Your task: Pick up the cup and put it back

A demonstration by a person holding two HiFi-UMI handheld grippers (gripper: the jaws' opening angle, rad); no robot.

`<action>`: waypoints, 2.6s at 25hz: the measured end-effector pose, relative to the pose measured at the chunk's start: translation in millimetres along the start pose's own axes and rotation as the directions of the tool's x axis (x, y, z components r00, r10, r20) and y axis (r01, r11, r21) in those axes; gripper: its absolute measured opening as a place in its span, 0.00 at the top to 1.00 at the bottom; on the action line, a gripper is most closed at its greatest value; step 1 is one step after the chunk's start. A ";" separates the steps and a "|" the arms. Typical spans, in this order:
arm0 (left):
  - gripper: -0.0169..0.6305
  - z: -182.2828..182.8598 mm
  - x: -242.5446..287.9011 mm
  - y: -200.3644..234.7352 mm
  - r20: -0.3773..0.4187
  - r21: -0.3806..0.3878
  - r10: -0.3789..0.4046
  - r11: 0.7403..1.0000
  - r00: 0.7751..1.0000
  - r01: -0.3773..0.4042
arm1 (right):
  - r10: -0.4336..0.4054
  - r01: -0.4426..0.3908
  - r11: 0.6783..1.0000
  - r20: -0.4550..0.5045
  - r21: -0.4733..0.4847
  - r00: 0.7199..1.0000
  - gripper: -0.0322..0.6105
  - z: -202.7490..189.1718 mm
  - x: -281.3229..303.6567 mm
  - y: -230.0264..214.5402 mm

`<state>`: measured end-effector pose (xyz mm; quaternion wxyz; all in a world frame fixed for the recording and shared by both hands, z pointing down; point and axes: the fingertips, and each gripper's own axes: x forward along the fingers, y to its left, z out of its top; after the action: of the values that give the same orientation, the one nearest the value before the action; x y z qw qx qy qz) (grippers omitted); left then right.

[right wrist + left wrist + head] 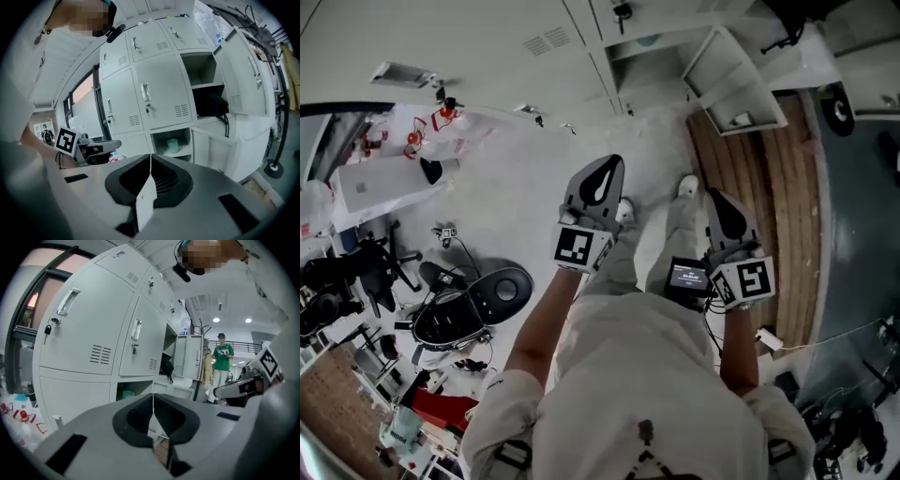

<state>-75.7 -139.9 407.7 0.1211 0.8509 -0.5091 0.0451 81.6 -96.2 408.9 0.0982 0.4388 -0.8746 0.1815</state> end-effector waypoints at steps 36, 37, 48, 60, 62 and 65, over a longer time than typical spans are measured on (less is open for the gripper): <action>0.37 -64.1 360.3 146.0 0.163 0.027 0.461 0.882 0.872 -0.471 | 0.255 -0.253 0.967 -0.065 0.042 0.965 0.91 -72.6 127.4 -170.9; 0.37 -64.1 362.8 148.6 0.165 0.022 0.468 0.878 0.868 -0.478 | 0.258 -0.256 0.966 -0.070 0.043 0.963 0.91 -74.8 128.5 -172.1; 0.43 -68.8 376.5 161.6 0.153 0.023 0.484 0.870 0.862 -0.493 | 0.233 -0.231 0.972 -0.099 0.033 0.967 0.91 -87.0 129.3 -197.0; 0.43 -56.8 336.7 133.5 0.185 0.019 0.393 0.915 0.901 -0.403 | 0.163 -0.164 0.987 -0.095 0.002 0.982 0.91 -87.2 102.0 -170.6; 0.43 -50.1 323.5 118.8 0.199 0.030 0.355 0.930 0.914 -0.367 | 0.145 -0.147 0.989 -0.088 -0.010 0.985 0.91 -84.8 95.7 -162.4; 0.43 -42.3 299.3 90.9 0.202 0.053 0.269 0.957 0.942 -0.285 | 0.112 -0.116 0.992 -0.072 -0.051 0.991 0.91 -76.6 85.9 -146.4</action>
<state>-10.6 -426.4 523.0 0.0290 0.7754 -0.6308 -0.0003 149.0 -208.5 541.3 0.1297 0.3787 -0.8990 0.1778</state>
